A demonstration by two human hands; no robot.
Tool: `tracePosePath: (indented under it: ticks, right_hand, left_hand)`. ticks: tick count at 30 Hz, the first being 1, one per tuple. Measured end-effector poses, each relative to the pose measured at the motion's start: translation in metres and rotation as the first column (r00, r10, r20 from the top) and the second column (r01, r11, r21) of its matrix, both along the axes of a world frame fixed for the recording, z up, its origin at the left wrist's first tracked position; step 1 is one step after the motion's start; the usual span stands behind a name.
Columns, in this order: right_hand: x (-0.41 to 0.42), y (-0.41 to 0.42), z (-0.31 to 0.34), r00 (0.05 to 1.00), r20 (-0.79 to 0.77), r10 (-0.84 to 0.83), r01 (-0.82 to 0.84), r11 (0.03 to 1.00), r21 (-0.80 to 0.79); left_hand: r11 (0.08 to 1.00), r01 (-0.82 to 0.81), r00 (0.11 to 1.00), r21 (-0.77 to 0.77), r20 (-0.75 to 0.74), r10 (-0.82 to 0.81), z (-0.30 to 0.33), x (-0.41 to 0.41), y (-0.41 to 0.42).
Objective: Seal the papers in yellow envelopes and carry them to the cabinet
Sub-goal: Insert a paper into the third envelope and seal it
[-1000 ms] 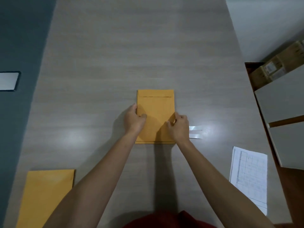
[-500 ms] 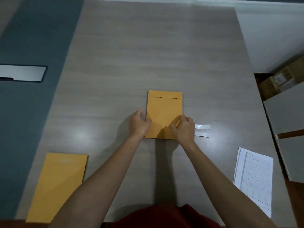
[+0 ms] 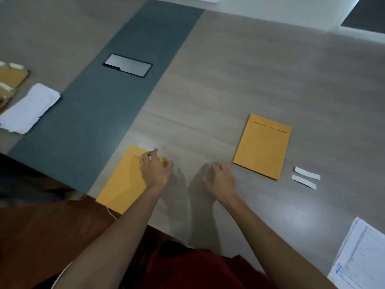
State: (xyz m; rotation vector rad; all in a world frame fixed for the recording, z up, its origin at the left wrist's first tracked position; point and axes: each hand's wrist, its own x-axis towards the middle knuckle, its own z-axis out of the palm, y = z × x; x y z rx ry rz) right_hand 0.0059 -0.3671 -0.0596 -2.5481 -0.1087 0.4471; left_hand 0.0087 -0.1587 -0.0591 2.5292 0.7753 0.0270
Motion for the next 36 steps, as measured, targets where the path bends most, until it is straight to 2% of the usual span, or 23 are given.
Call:
tracePosePath:
  ticks: [2, 4, 8, 12, 23, 25, 28, 32, 34, 36]
  right_hand:
    - [-0.01, 0.016, -0.006, 0.996, -0.028, 0.089, -0.09, 0.995, -0.046]
    - [-0.02, 0.025, -0.011, 0.987, -0.067, 0.149, -0.158, 0.975, -0.156]
    - [-0.03, 0.028, -0.02, 0.969, -0.12, 0.216, -0.244, 0.917, -0.315]
    - [-0.03, 0.028, -0.018, 0.972, -0.121, 0.199, -0.226, 0.93, -0.288]
    - [-0.03, 0.029, -0.022, 0.977, -0.125, 0.172, -0.201, 0.939, -0.28]
    - [-0.031, 0.029, -0.022, 0.977, -0.121, 0.174, -0.201, 0.939, -0.28]
    - [-0.031, 0.025, -0.024, 0.98, -0.103, 0.171, -0.193, 0.945, -0.264]
    - [-0.029, 0.023, -0.026, 0.984, -0.079, 0.161, -0.177, 0.948, -0.263]
    - [-0.027, 0.02, -0.024, 0.99, -0.055, 0.127, -0.135, 0.971, -0.197]
    - [-0.026, 0.014, -0.02, 0.999, -0.024, 0.032, -0.032, 0.999, -0.015]
  left_hand:
    - [0.995, -0.067, 0.997, 0.067, -0.024, 0.069, -0.001, -0.017, 0.034]
    - [0.99, -0.11, 0.991, 0.09, -0.065, 0.116, -0.002, -0.035, 0.067]
    - [0.982, -0.152, 0.949, 0.114, -0.262, 0.177, -0.006, -0.058, 0.11]
    - [0.99, -0.083, 0.911, 0.115, -0.394, 0.122, -0.011, -0.065, 0.126]
    - [0.976, -0.098, 0.893, 0.193, -0.416, 0.172, -0.015, -0.057, 0.137]
    - [0.968, -0.106, 0.897, 0.228, -0.398, 0.192, -0.011, -0.054, 0.135]
    - [0.966, -0.154, 0.94, 0.209, -0.27, 0.208, -0.008, -0.049, 0.13]
    - [0.989, -0.049, 0.996, 0.137, -0.061, 0.057, 0.0, -0.043, 0.115]
    - [0.981, 0.057, 0.998, 0.187, -0.011, -0.055, 0.005, -0.038, 0.102]
    - [0.971, 0.146, 0.989, 0.19, 0.007, -0.15, 0.01, -0.032, 0.087]
